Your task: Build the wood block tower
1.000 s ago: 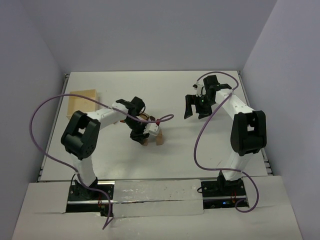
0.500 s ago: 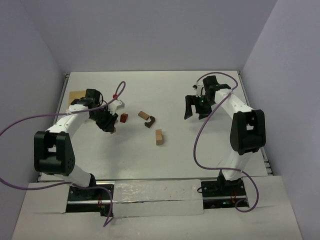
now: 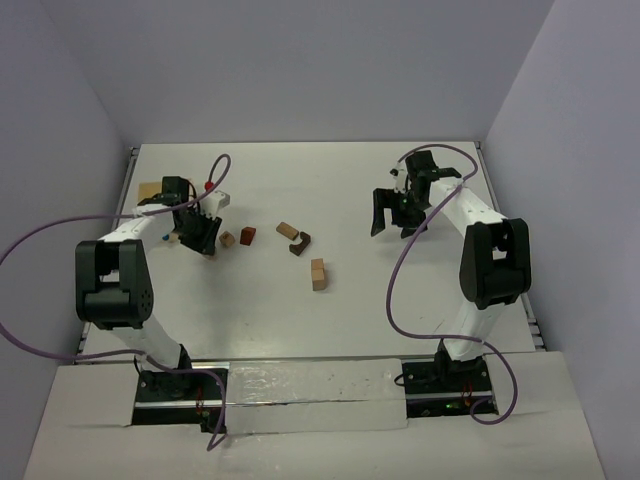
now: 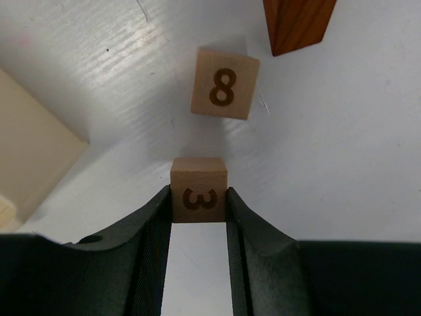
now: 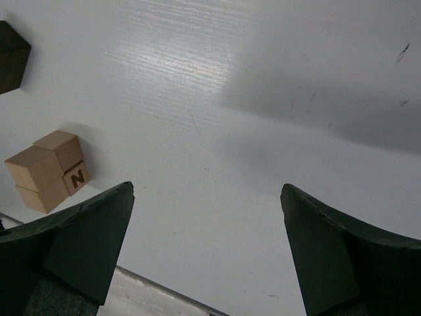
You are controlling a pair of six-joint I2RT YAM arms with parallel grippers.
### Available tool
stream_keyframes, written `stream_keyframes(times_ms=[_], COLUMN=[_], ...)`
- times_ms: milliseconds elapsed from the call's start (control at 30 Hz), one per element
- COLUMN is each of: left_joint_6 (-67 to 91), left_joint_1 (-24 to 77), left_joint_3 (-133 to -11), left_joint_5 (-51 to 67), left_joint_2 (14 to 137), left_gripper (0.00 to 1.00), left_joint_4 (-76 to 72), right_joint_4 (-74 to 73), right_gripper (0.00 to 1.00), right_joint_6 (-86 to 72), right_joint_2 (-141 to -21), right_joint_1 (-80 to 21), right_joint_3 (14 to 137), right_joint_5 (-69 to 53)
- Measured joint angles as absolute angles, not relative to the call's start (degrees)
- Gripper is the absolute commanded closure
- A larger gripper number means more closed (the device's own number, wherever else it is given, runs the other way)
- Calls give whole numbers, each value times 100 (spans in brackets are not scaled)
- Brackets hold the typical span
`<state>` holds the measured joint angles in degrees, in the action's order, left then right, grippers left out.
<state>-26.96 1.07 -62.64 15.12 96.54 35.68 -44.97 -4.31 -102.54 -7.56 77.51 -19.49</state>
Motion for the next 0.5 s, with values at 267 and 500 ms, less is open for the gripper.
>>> stream_keyframes(times_ms=[267,500], left_joint_6=[-2503,-2428], left_joint_1=[108,150], left_joint_3=[-6418,-6380], left_joint_5=[1602,1769], left_joint_2=[10070,10079], left_gripper=[85,80], left_joint_4=[3138,2757], right_joint_4=[-4370,-4364], right_gripper=[0,0], right_joint_6=[-558,-589], right_joint_2=[-10254,-10254], right_joint_1=[-797,-801], right_joint_3=[7699,7677], right_joint_5=[-1911,-1911])
